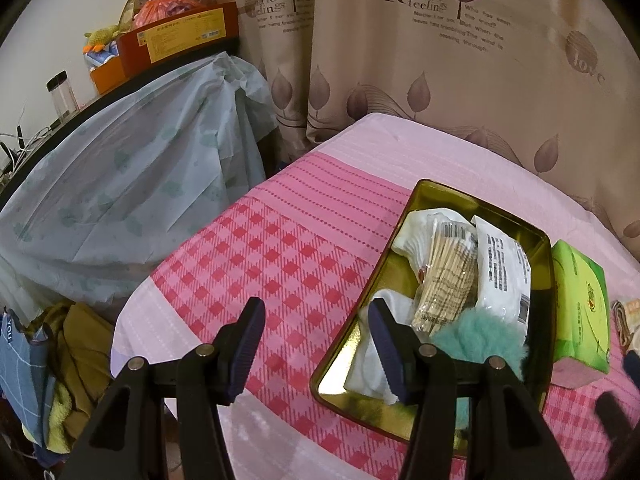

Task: Organize soft objects
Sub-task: 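Return the right gripper to the pile and grasp the cream cloth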

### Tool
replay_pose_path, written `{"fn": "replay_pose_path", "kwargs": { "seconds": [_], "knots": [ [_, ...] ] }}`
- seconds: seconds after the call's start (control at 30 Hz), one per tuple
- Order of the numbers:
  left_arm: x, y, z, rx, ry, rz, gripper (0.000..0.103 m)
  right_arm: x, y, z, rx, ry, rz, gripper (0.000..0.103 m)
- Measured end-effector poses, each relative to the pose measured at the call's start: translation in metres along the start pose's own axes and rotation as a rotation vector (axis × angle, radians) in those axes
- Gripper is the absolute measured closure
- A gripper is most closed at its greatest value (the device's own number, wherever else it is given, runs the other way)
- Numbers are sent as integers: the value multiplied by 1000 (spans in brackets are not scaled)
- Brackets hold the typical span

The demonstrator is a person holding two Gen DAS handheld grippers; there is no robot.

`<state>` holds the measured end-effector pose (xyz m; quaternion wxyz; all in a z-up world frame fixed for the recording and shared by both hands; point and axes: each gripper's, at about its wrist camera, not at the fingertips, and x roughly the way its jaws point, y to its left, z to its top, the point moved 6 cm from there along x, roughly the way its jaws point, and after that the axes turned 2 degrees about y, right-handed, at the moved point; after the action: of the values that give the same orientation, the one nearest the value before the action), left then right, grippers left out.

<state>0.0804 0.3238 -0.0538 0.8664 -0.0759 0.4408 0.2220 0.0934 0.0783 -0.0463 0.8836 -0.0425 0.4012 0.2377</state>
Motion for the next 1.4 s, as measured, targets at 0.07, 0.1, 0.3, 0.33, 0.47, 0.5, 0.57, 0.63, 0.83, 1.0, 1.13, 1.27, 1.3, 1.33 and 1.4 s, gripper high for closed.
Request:
{"fn": "replay_pose_path", "kwargs": {
  "seconds": [0.07,0.1,0.3,0.33,0.47,0.5,0.57,0.63,0.83,1.0,1.13,1.27,1.3,1.33,1.4],
  "knots": [
    [0,-1,0,3,2,1,48,-5,-26,-7,39,3,-39,29],
    [0,-1,-1,5,3,2,48,-8,-41,-11,61,3,-64,29],
    [-1,-5,-1,24,-6,12,48,-28,-136,-35,190,9,-239,29],
    [-1,-6,-1,28,-6,15,48,-31,-151,-38,212,9,-264,28],
    [-1,-9,-3,42,-5,19,48,-41,-200,-48,290,-3,-354,20],
    [-1,-10,-3,46,-6,20,48,-41,-210,-49,307,-2,-376,17],
    [-2,-13,-4,54,-10,21,48,-39,-224,-50,332,-10,-399,14],
    [-2,-15,-4,66,-14,23,48,-32,-232,-49,340,-3,-413,11],
    [1,-22,-6,101,-14,29,48,-3,-251,-42,333,19,-446,10],
    [3,-24,-7,116,-12,32,48,15,-264,-49,340,41,-437,12],
    [7,-26,-9,128,-5,42,48,19,-267,-60,351,49,-369,44],
    [8,-31,-11,145,-8,52,48,12,-269,-64,351,43,-359,75],
    [8,-33,-11,152,-9,54,48,11,-268,-66,350,45,-360,82],
    [8,-34,-12,157,-10,54,48,9,-269,-68,349,48,-367,86],
    [7,-37,-13,168,-15,55,48,4,-271,-73,358,41,-365,86]
  ]
}}
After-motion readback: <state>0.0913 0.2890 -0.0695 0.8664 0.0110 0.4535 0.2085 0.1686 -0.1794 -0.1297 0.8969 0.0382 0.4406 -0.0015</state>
